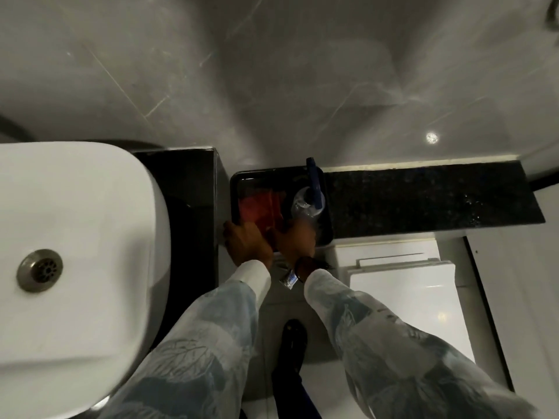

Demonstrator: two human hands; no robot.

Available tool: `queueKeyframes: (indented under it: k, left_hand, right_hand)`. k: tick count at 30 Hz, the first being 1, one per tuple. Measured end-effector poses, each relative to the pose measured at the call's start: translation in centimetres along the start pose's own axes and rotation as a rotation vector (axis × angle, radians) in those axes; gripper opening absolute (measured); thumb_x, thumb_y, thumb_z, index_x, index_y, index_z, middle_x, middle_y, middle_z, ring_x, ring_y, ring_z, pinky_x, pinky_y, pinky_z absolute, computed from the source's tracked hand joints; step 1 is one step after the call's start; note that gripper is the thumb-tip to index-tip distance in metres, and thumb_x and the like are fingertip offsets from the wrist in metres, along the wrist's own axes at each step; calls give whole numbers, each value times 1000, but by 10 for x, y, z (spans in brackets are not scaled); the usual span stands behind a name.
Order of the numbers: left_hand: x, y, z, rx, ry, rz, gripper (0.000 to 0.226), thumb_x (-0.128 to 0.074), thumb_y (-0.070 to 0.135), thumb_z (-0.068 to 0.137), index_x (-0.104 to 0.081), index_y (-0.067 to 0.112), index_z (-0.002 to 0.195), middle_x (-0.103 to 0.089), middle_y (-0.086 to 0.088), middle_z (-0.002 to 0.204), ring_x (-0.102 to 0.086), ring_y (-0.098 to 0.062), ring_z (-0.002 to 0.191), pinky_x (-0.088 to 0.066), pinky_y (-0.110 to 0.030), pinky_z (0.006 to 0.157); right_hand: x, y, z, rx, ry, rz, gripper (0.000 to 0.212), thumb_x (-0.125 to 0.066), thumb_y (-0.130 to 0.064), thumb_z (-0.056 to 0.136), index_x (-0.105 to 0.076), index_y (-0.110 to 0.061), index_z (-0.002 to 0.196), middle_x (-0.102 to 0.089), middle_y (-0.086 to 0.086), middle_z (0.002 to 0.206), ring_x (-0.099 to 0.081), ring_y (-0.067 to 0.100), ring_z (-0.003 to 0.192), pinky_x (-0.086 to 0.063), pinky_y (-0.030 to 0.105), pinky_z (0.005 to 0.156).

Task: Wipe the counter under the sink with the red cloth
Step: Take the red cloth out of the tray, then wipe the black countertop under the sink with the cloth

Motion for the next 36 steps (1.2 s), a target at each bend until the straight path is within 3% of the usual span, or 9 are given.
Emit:
queueKeyframes:
  k: [8, 13, 18, 23, 25, 27, 29, 32, 36]
  left_hand:
    - [-1, -21, 4, 200, -96, -533, 31, -67, 16, 92, -68, -3, 117, -71, -26, 119, -69, -43, 109, -60, -49, 92]
    - [18, -23, -41, 372, -327, -976, 39, -65, 31, 87, -68, 12, 121, -73, -17, 116, -70, -38, 108, -58, -56, 97]
    - [63, -33, -98, 184, -390, -887, 21, -74, 24, 81, -69, 17, 101, -72, -8, 95, -68, -27, 84, -58, -35, 69]
    - [107, -64, -148, -120, -470, -796, 25, -76, 16, 84, -74, 18, 109, -77, -2, 94, -74, -6, 68, -57, -18, 55]
    - [122, -80, -157, -251, -431, -678, 34, -79, 19, 84, -75, 12, 117, -78, -12, 109, -77, -22, 90, -63, -30, 77]
    - [142, -107, -168, -377, -373, -515, 34, -80, 28, 83, -77, 11, 113, -79, -10, 105, -76, -25, 93, -63, -33, 84]
    - [164, -131, -175, -507, -279, -340, 22, -77, 38, 84, -77, 17, 91, -76, 3, 83, -70, -9, 72, -56, -14, 65]
    - [209, -163, -183, -647, -7, -215, 28, -67, 43, 88, -77, 20, 76, -77, 4, 75, -70, -13, 71, -55, -27, 71]
    - [256, -209, -171, -644, 304, -91, 25, -56, 42, 93, -71, 23, 85, -75, 3, 89, -69, -25, 88, -56, -39, 78]
  right_hand:
    - [-5, -9, -5, -44, -161, 91, 27, -73, -18, 86, -78, -15, 112, -77, 15, 115, -73, 34, 110, -59, 48, 102]
    - [19, -13, -59, -42, -269, 303, 39, -70, 3, 90, -64, 5, 128, -72, 26, 115, -69, 32, 101, -61, 47, 92]
    - [60, -14, -144, -49, -439, 333, 44, -74, -15, 92, -61, -13, 135, -72, 12, 118, -68, 21, 91, -50, 31, 73]
    - [68, -21, -226, 18, -387, 374, 18, -71, -40, 95, -70, -32, 110, -80, -12, 95, -77, 6, 82, -60, 22, 66]
    - [62, -20, -250, 53, -344, 399, 5, -73, -31, 95, -70, -32, 100, -79, -18, 80, -74, -7, 62, -52, 9, 46]
    - [47, -19, -279, 96, -291, 394, 9, -74, -25, 94, -70, -30, 100, -77, -13, 89, -73, -8, 60, -51, 9, 46]
    - [27, -17, -303, 123, -271, 391, 15, -74, -23, 94, -70, -28, 108, -77, -3, 105, -74, 3, 76, -57, 20, 66]
    - [-4, -7, -332, 117, -266, 394, 26, -73, -26, 95, -70, -27, 121, -77, 3, 120, -70, 23, 109, -50, 39, 94]
    - [-34, 16, -336, 82, -234, 397, 38, -70, -13, 97, -65, -13, 135, -71, 14, 131, -67, 7, 84, -50, 8, 65]
Point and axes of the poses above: each hand's wrist, its own z-axis towards the middle knuckle, its own x-axis out of the back of the hand, y = z × x, the point moved 7 cm from there along z, towards the middle knuckle
